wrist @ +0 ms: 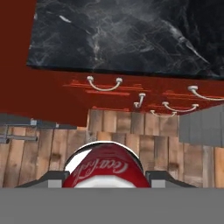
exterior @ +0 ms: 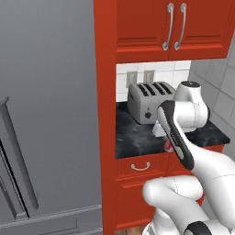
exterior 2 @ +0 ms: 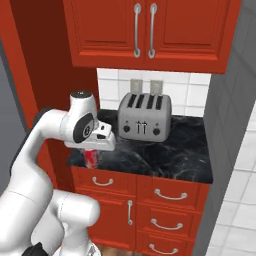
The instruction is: Four empty soda cans are scattered around the kitchen. Gather all the cans and cluster them next to the stove for recycling.
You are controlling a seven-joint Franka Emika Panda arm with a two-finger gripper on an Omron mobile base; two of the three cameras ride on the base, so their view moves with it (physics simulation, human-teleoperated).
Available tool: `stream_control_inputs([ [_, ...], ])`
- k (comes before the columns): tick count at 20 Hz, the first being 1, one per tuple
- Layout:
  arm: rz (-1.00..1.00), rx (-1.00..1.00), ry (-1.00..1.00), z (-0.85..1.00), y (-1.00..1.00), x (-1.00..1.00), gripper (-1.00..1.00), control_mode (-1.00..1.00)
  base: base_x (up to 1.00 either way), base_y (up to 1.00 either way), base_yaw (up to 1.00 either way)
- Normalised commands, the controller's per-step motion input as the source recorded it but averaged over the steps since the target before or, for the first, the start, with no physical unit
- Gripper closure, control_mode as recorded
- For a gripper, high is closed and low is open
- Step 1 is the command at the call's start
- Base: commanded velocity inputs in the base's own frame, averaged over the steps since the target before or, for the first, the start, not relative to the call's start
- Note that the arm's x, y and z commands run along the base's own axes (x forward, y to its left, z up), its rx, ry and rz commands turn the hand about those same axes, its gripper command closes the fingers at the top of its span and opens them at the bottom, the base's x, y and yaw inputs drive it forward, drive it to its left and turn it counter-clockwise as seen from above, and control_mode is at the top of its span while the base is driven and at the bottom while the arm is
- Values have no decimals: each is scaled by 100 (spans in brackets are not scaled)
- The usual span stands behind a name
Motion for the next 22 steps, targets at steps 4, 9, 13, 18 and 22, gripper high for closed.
stream_control_inputs([
  [4, 0, 0, 0, 0, 0, 0, 100, 100, -99, 0, 7],
  [9, 0, 0, 0, 0, 0, 0, 100, 100, -80, 0, 43],
  [13, 0, 0, 0, 0, 0, 0, 100, 100, -46, 0, 69],
  [18, 0, 0, 0, 0, 0, 0, 100, 100, -25, 7, 78],
  [22, 0, 0, 0, 0, 0, 0, 100, 100, -4, 16, 84],
])
